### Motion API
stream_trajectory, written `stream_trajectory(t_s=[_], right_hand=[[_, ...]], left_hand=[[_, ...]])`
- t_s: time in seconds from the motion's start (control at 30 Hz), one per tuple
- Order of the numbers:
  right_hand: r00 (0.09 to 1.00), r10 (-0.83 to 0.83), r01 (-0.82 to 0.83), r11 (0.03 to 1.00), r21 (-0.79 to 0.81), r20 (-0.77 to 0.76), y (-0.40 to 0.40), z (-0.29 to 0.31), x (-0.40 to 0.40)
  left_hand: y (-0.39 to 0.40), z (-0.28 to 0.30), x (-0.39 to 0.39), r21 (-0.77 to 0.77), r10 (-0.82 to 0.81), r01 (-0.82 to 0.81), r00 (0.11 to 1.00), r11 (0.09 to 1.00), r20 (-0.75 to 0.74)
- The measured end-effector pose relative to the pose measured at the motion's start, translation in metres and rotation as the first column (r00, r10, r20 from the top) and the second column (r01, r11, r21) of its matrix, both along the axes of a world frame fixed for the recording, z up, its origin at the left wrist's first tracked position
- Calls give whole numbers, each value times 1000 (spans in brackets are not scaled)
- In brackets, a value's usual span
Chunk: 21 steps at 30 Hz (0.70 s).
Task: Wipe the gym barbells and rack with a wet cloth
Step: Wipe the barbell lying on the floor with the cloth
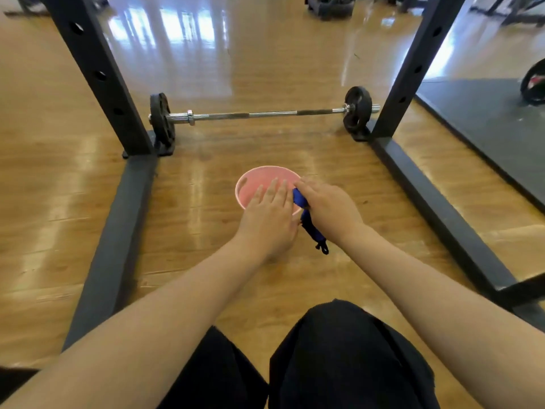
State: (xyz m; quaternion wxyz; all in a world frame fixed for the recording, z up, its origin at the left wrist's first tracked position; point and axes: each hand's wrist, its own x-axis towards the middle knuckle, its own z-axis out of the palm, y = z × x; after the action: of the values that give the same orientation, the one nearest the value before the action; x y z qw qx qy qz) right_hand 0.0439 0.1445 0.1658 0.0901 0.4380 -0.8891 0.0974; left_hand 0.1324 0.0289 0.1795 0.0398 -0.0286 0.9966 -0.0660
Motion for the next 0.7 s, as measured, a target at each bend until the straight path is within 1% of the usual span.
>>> stream_trajectory(t_s=[0.1, 0.23, 0.37, 0.47, 0.6, 0.7], right_hand=[[1000, -1, 0, 998, 70, 6, 0, -40, -33], [1000, -4, 2, 988, 156, 9, 12, -60, -60], [1000, -4, 6, 989, 145, -12, 24, -59, -91], [999, -32, 33, 993, 118, -9, 33, -56, -114], [998, -61, 62, 992, 114, -11, 49, -47, -137], [997, -72, 73, 989, 131, -12, 60, -41, -160]], left_hand=[[-2, -33, -25, -27, 2, -2, 1000, 1000, 21], [7, -53, -51, -23, 26, -25, 999, 999, 39], [23, -55, -85, 4, 67, -67, 998, 998, -7], [36, -53, -113, -6, 59, -59, 997, 998, -56], [52, -53, -142, 26, 71, -70, 996, 997, -48], [56, -49, -167, 2, 66, -66, 996, 998, -57]])
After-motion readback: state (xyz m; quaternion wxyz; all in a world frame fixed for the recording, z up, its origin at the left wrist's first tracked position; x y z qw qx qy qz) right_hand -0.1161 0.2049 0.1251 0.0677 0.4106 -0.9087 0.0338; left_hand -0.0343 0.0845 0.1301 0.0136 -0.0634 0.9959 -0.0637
